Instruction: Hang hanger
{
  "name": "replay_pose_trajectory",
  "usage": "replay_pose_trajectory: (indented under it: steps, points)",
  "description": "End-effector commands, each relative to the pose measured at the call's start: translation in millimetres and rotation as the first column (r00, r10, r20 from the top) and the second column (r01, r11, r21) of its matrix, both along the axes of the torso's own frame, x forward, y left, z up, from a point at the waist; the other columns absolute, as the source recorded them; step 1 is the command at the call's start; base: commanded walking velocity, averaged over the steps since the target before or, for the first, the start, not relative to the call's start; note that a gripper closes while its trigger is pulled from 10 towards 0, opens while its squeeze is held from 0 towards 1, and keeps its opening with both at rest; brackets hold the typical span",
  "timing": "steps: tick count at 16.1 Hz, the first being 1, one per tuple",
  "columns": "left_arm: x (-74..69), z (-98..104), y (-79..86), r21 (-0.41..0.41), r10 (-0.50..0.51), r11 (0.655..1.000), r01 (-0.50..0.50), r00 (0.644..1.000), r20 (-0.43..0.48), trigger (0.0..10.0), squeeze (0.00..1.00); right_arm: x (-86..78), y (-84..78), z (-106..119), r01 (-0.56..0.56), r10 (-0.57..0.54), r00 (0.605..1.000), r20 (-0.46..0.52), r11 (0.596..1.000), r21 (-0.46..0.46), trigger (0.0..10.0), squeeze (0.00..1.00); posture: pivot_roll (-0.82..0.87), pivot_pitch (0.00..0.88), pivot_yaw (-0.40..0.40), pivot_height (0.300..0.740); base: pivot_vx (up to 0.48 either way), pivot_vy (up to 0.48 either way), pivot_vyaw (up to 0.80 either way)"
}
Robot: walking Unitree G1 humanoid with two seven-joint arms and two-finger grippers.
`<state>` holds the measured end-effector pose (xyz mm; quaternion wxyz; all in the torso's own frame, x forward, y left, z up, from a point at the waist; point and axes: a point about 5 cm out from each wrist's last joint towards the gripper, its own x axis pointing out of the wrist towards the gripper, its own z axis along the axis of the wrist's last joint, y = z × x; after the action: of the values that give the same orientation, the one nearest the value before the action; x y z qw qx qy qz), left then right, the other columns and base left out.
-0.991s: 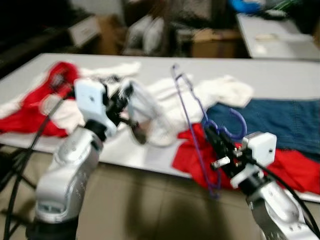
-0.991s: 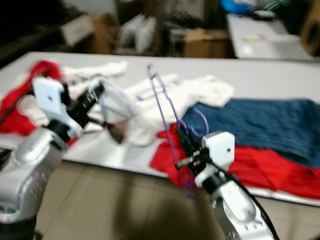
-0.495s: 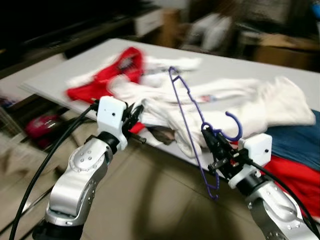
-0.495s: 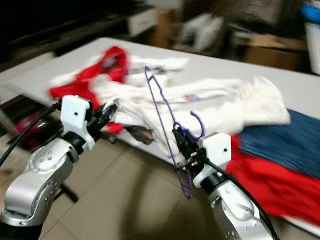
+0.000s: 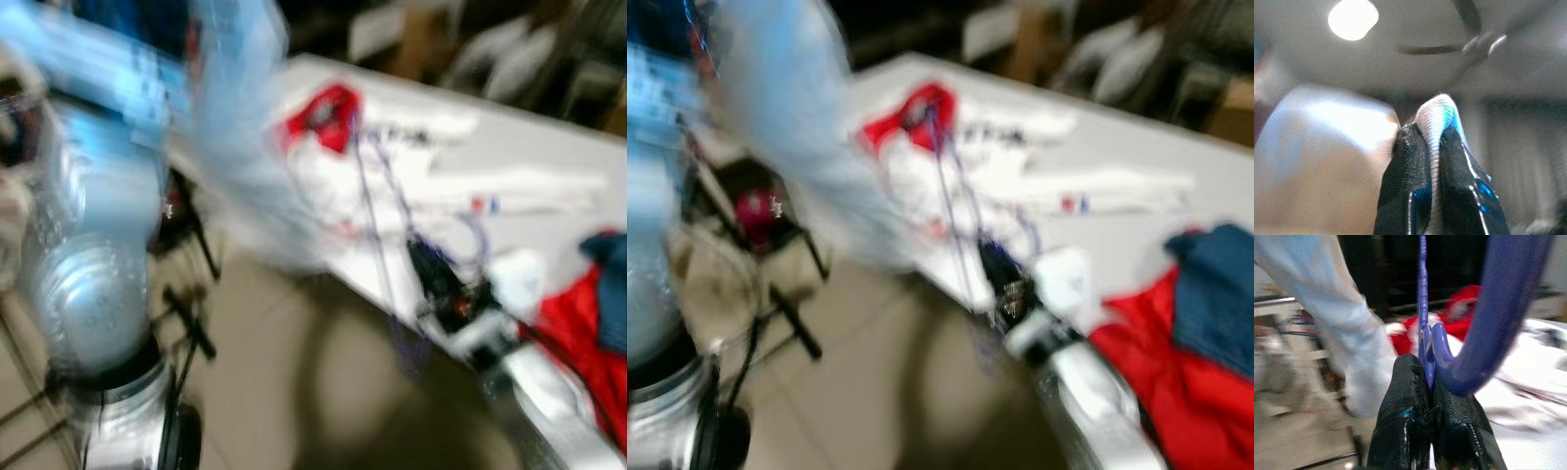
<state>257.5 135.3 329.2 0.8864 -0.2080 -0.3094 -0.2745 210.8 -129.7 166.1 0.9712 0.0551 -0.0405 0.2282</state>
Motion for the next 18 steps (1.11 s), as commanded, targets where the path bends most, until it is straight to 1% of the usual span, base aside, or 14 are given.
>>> replay_pose_trajectory:
  steps: [1, 2, 3, 4, 5, 6, 7, 8, 11, 12, 14, 15, 17, 18]
  points:
    - [-0.4, -8.6, -13.9, 0.085, -0.043, 0.995, 0.046, 0.998, -0.045, 10.0, 0.0, 0.4, -1.3, -0.1, -0.007, 0.007, 1.0, -0.005, 1.0, 0.003, 10.0, 0.0, 0.05, 0.0, 0.064, 0.74, 0.0, 0.0, 0.8]
    - [2.8, -25.5, -16.7, 0.127, -0.033, 0.991, 0.049, 0.992, -0.124, 10.0, 0.0, 0.0, -0.8, -0.3, -0.01, 0.01, 1.0, -0.006, 1.0, 0.004, 10.0, 0.0, 0.05, 0.0, 0.065, 0.74, 0.0, 0.0, 0.8]
    - [8.3, -43.9, -14.4, 0.204, 0.034, 0.979, 0.007, 0.98, -0.196, 10.0, 0.0, -0.6, -0.6, -0.8, -0.012, 0.012, 1.0, -0.008, 1.0, 0.003, 10.0, 0.0, 0.05, 0.0, 0.067, 0.74, 0.0, 0.0, 0.8]
    - [11.0, -56.9, -11.8, 0.251, 0.067, 0.968, -0.006, 0.969, -0.236, 10.0, 0.0, -0.7, -0.7, -1.0, -0.013, 0.013, 1.0, -0.01, 1.0, 0.003, 10.0, 0.0, 0.04, 0.0, 0.067, 0.74, 0.0, 0.0, 0.8]
    - [18.6, -83.1, -0.9, 0.383, 0.236, 0.916, -0.119, 0.931, -0.277, 10.0, 0.0, -1.3, -0.7, -2.2, -0.016, 0.016, 1.0, -0.017, 1.0, 0.0, 10.0, 0.0, 0.04, 0.0, 0.068, 0.74, 0.0, 0.0, 0.8]
    - [25.7, -111.4, 13.0, 0.468, 0.375, 0.867, -0.171, 0.842, -0.388, 10.0, 0.0, -2.3, 0.4, -3.8, -0.027, 0.027, 0.999, -0.026, 1.0, -0.007, 10.0, 0.0, 0.04, 0.0, 0.068, 0.74, 0.0, 0.0, 0.8]
    - [28.7, -128.1, 26.6, 0.509, 0.474, 0.83, -0.227, 0.769, -0.429, 10.0, 0.0, -3.4, 2.2, -5.8, -0.045, 0.045, 0.998, -0.034, 0.999, -0.02, 10.0, 0.0, 0.04, 0.0, 0.066, 0.74, 0.0, 0.0, 0.8]
    - [30.0, -146.6, 39.8, 0.573, 0.557, 0.782, -0.243, 0.686, -0.469, 10.0, 0.0, -4.4, 3.9, -8.9, -0.065, 0.063, 0.997, -0.051, 0.997, -0.033, 10.0, 0.0, 0.04, 0.0, 0.065, 0.74, 0.0, 0.0, 0.8]
    - [25.7, -184.2, 56.7, 0.739, 0.646, 0.659, -0.137, 0.606, -0.464, 10.0, 0.0, -6.7, 6.3, -24.1, -0.118, 0.104, 0.985, -0.135, 0.988, -0.098, 10.0, 0.0, 0.04, 0.0, 0.062, 0.74, 0.0, 0.0, 0.8]
    - [25.6, -188.7, 58.4, 0.759, 0.653, 0.639, -0.124, 0.608, -0.451, 10.0, 0.0, -7.0, 5.5, -27.9, -0.125, 0.106, 0.982, -0.154, 0.985, -0.121, 10.0, 0.0, 0.04, 0.0, 0.063, 0.74, 0.0, 0.0, 0.8]
    - [25.2, -198.3, 51.9, 0.791, 0.609, 0.611, -0.037, 0.66, -0.44, 10.0, 0.0, -6.0, 0.3, -38.5, -0.13, 0.09, 0.976, -0.2, 0.973, -0.193, 10.0, 0.0, 0.03, 0.0, 0.067, 0.74, 0.0, 0.0, 0.8]
    - [24.5, -199.9, 44.0, 0.793, 0.558, 0.609, 0.015, 0.702, -0.442, 10.0, 0.0, -3.0, -4.5, -43.4, -0.11, 0.059, 0.973, -0.222, 0.967, -0.229, 10.0, 0.0, 0.03, 0.0, 0.069, 0.74, 0.0, 0.0, 0.8]
    - [26.2, -201.7, 30.0, 0.778, 0.485, 0.624, 0.07, 0.746, -0.456, 10.0, 0.0, 1.7, -11.1, -53.6, -0.111, 0.026, 0.965, -0.26, 0.941, -0.321, 10.0, 0.0, 0.03, 0.0, 0.072, 0.74, 0.0, 0.0, 0.4]
    - [29.9, -203.8, 22.5, 0.79, 0.462, 0.607, 0.088, 0.77, -0.441, 10.0, 0.0, 5.7, -14.7, -57.0, -0.106, 0.011, 0.96, -0.281, 0.94, -0.326, 10.0, 0.0, 0.03, 0.0, 0.073, 0.74, 0.0, 0.0, 0.0]
